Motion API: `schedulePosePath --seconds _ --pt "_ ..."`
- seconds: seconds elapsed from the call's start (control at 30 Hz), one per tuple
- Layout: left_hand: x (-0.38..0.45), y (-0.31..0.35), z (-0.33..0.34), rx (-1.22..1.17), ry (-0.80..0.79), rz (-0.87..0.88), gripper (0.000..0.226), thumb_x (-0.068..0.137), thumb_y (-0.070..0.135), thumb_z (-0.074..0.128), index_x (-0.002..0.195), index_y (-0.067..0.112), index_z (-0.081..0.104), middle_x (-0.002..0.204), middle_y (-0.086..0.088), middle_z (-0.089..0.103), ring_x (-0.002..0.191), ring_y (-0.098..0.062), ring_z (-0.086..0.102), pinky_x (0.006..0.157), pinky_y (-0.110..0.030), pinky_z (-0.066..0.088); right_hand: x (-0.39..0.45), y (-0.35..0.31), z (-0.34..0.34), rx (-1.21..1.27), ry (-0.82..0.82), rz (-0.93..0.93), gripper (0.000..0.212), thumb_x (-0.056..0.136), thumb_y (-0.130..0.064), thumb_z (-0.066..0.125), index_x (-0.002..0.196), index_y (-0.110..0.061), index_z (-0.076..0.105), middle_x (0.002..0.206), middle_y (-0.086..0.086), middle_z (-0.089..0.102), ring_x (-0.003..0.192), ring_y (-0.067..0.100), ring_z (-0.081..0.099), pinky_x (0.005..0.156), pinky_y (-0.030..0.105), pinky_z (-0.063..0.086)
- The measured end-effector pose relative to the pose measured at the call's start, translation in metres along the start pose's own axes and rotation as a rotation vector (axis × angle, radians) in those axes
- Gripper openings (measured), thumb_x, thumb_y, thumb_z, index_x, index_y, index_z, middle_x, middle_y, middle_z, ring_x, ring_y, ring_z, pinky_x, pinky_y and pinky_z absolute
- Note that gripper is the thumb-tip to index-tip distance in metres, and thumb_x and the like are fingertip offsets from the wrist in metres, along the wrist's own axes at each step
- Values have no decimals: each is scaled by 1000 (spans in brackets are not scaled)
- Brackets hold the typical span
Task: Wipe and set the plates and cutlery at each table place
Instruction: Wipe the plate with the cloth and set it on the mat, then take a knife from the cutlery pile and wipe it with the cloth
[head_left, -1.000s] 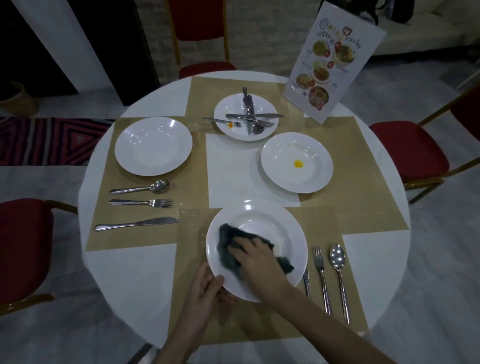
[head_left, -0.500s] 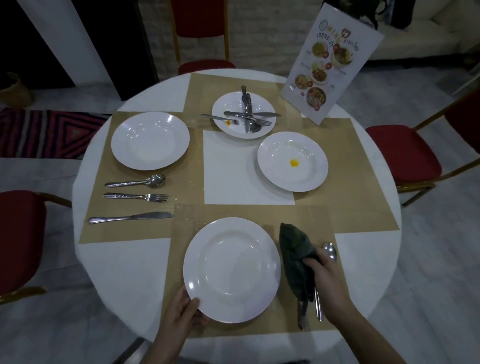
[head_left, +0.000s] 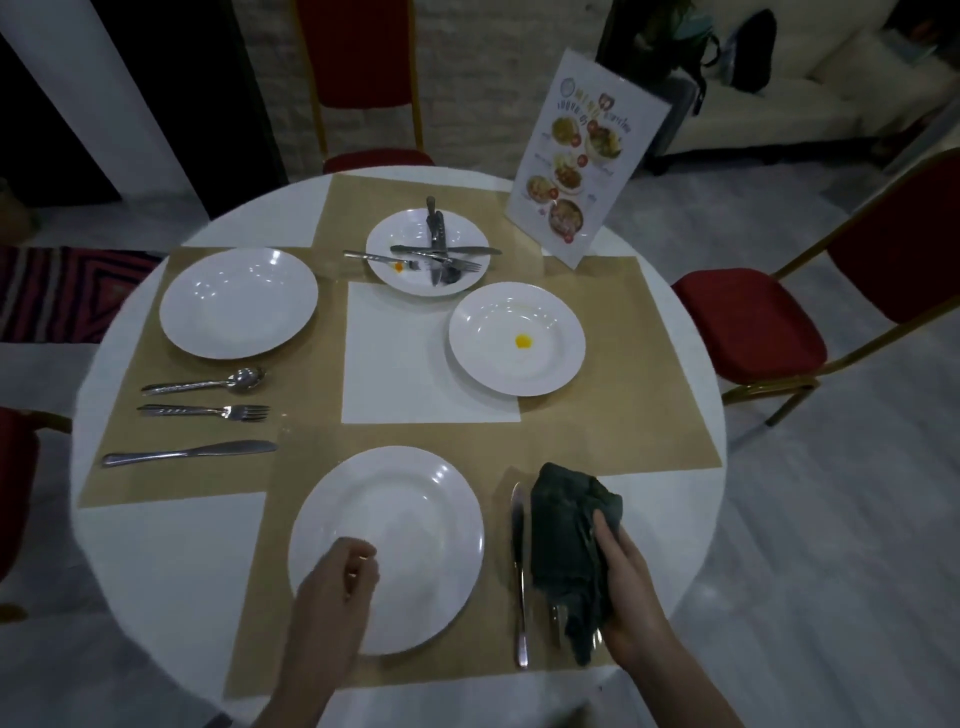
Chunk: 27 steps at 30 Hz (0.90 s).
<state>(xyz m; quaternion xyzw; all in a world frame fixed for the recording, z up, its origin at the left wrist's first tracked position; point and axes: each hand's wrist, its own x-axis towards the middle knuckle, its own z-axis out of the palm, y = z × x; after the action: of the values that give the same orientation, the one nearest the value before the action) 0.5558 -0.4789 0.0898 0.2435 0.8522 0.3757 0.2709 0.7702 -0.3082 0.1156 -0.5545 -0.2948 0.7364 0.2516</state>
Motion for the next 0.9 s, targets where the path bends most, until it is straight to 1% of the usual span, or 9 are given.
schedulePosePath --seconds 0.1,0.23,0.3,0.37,0.43,0.53,0.6,0.7,0.9 --pt "-8 33 46 22 -122 83 22 91 8 58 80 28 58 73 5 68 72 -10 65 71 -35 55 2 -21 -30 -15 -20 -13 32 97 -32 53 123 -17 63 112 9 72 105 30 67 89 45 54" --pt "-24 82 118 16 -190 130 20 91 11 58 79 27 59 70 7 66 66 -6 62 67 -30 52 17 -58 -79 -96 -58 -44 22 100 -21 50 115 -17 66 101 8 75 97 27 70 80 40 57" --pt "-31 112 153 -21 -217 154 15 92 12 57 84 23 61 83 3 66 67 -9 61 66 -30 53 29 -77 -103 -149 -89 -56 22 100 -17 49 115 -16 65 102 8 75 96 25 70 78 37 57" --pt "-34 142 187 -40 -200 184 14 94 13 55 85 21 62 91 0 62 72 -12 61 64 -18 49 38 -95 -128 -221 -119 -86 22 101 -16 48 116 -17 64 107 8 73 98 23 69 82 38 57" --pt "-36 172 215 -88 -163 166 14 94 8 53 87 15 64 81 1 65 72 -18 64 68 -11 48 45 -114 -151 -282 -148 -123 22 101 -16 47 117 -18 63 109 7 71 99 22 68 86 39 57" --pt "-35 205 254 -93 -190 157 17 96 9 50 88 17 62 72 4 68 66 -15 65 62 -27 53 57 -140 -184 -344 -169 -161 22 101 -16 48 117 -21 61 110 5 70 100 20 68 88 38 57" --pt "-33 218 275 -70 -222 148 16 95 11 50 87 21 60 72 5 67 64 -10 64 59 -25 51 66 -154 -201 -385 -176 -169 22 100 -16 49 119 -21 61 112 4 70 101 19 67 90 38 56" --pt "-23 229 299 -80 -233 105 17 95 12 52 85 23 59 71 4 68 64 -12 63 58 -23 49 84 -173 -217 -428 -192 -157 23 101 -18 48 120 -21 60 113 3 69 103 17 66 90 36 56" --pt "17 248 322 -159 -182 -48 16 96 4 50 87 11 61 74 -11 67 59 -10 60 52 -17 47 141 -227 -214 -477 -269 -164 17 101 -16 48 110 -27 58 109 -1 67 99 13 64 81 24 54"
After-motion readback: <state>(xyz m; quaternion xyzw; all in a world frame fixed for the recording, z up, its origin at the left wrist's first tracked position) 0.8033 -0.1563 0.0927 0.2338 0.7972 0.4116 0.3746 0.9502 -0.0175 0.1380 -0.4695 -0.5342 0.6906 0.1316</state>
